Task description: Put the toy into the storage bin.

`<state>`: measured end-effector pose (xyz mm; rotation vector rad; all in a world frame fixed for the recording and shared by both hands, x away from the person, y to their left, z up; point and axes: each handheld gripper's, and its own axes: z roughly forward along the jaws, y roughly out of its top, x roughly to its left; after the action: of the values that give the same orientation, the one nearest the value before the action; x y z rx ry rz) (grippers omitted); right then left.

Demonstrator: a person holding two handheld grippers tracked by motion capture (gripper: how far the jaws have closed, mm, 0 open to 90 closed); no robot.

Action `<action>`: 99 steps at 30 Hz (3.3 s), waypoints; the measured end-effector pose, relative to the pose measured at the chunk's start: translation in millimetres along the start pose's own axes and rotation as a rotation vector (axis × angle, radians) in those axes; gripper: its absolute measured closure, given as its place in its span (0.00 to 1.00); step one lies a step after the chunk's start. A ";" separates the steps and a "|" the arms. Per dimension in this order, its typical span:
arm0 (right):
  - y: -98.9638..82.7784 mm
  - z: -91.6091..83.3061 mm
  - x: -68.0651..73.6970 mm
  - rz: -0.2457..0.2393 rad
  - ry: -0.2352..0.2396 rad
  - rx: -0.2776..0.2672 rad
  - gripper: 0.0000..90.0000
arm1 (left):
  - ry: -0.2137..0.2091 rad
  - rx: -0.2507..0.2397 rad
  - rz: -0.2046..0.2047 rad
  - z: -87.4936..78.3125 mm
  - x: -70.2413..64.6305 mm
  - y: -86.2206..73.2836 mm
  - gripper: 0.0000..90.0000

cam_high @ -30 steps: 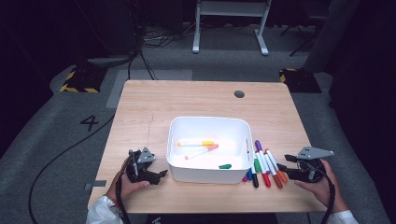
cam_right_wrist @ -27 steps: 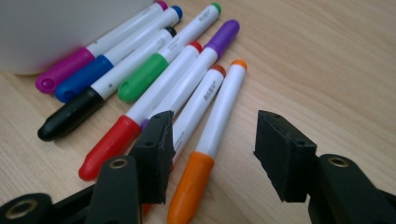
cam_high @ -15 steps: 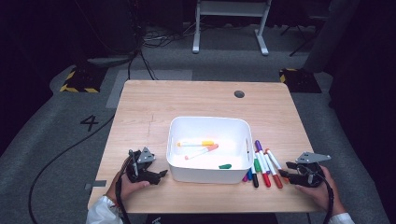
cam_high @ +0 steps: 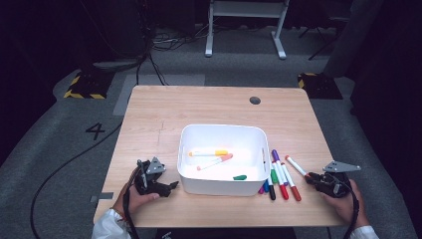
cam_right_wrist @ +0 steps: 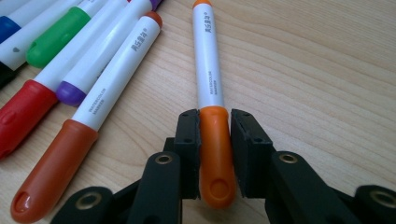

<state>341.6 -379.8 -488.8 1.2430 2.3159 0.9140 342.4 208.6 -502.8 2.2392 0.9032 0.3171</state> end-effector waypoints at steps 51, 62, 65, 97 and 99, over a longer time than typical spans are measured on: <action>112.2 -72.6 21.7 -0.152 0.084 -0.299 0.83 | 0.000 0.000 -0.002 0.0 -0.1 0.0 0.17; 143.6 -72.8 46.3 -0.230 0.137 -0.333 0.83 | 0.000 0.000 -0.002 0.0 -0.1 0.0 0.17; 151.9 -70.5 55.1 -0.254 0.157 -0.331 0.83 | 0.000 0.000 -0.002 0.0 -0.1 0.0 0.17; 210.2 18.6 162.9 -0.524 0.353 -0.123 0.83 | 0.002 -0.001 -0.002 -0.1 -0.2 -0.1 0.17; 208.8 20.4 167.7 -0.542 0.358 -0.106 0.83 | 0.000 0.001 -0.002 -0.1 -0.1 0.0 0.17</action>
<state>387.4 -147.7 -361.7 0.3827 2.6283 1.0964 342.3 208.7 -502.7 2.2389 0.9050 0.3160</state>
